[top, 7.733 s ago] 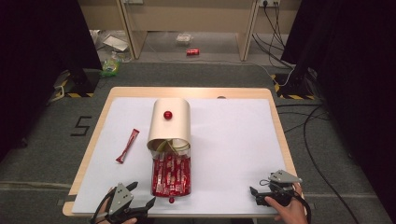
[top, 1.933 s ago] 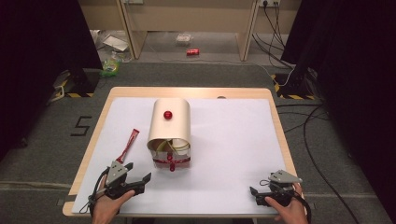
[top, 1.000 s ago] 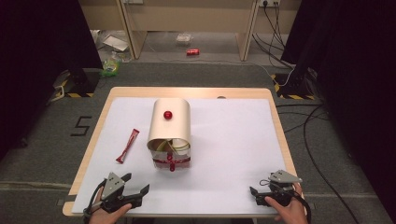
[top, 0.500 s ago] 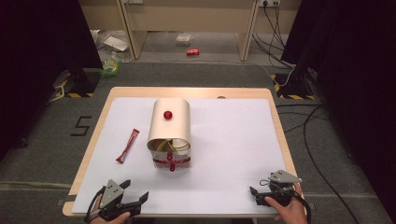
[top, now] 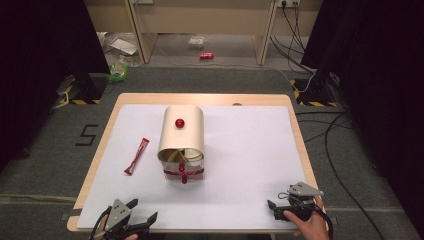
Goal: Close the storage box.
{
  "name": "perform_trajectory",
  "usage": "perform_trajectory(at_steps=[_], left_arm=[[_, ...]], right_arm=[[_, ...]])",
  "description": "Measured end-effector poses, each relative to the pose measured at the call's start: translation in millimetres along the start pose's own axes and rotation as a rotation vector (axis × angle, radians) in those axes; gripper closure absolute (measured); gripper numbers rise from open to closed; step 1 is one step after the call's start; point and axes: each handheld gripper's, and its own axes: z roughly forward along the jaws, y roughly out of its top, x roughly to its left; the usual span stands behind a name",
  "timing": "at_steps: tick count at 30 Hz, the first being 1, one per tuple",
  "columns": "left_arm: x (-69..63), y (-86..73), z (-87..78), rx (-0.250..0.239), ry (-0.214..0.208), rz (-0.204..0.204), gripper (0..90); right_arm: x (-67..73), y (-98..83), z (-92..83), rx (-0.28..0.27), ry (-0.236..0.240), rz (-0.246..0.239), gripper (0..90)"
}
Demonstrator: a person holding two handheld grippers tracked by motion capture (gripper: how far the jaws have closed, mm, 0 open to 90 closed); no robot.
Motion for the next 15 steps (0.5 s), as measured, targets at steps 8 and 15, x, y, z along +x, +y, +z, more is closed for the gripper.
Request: perform_trajectory(at_steps=[8, 15], left_arm=[[1.8, -7.6, -3.1, 0.011, 0.032, 0.007, 17.8], [4.6, -14.9, -4.9, 0.011, 0.044, 0.014, 17.7]], right_arm=[[0.0, 0.0, 0.0, 0.000, 0.000, 0.000, 0.5], [0.0, 0.0, 0.0, 0.001, 0.000, -0.002, 0.5]])
